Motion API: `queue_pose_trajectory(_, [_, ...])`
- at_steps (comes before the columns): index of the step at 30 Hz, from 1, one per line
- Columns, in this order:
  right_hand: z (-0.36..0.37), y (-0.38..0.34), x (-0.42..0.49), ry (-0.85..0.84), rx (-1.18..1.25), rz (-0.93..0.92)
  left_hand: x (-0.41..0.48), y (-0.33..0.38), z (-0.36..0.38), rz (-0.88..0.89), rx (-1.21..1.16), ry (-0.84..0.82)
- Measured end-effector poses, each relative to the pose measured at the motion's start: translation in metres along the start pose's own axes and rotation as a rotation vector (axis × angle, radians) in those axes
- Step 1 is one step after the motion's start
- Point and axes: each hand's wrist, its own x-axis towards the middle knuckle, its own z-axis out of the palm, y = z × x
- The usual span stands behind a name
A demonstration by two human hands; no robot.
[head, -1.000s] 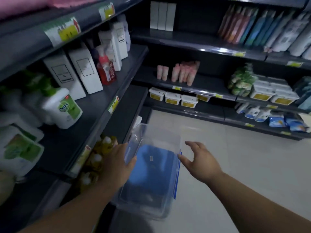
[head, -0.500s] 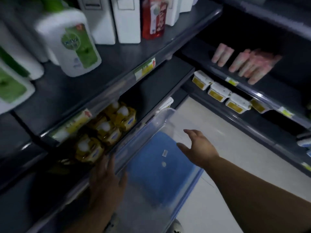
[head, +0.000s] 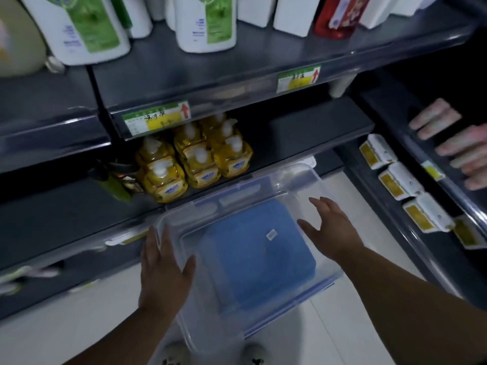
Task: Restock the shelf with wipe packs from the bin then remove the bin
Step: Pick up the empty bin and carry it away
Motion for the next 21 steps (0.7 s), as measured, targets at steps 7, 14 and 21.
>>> queue_pose_trajectory(7, [0.003, 0.029, 0.031, 0.016, -0.126, -0.154, -0.026, 0.004, 0.027, -0.097, -0.082, 0.098])
queue_pose_trajectory(14, [0.011, 0.060, 0.049, -0.060, -0.142, -0.245, -0.044, 0.018, 0.043, -0.202, -0.042, 0.191])
queue_pose_trajectory(21, [0.013, 0.086, 0.061, -0.079, -0.046, -0.208, -0.040, 0.009, 0.053, -0.257, -0.055, 0.257])
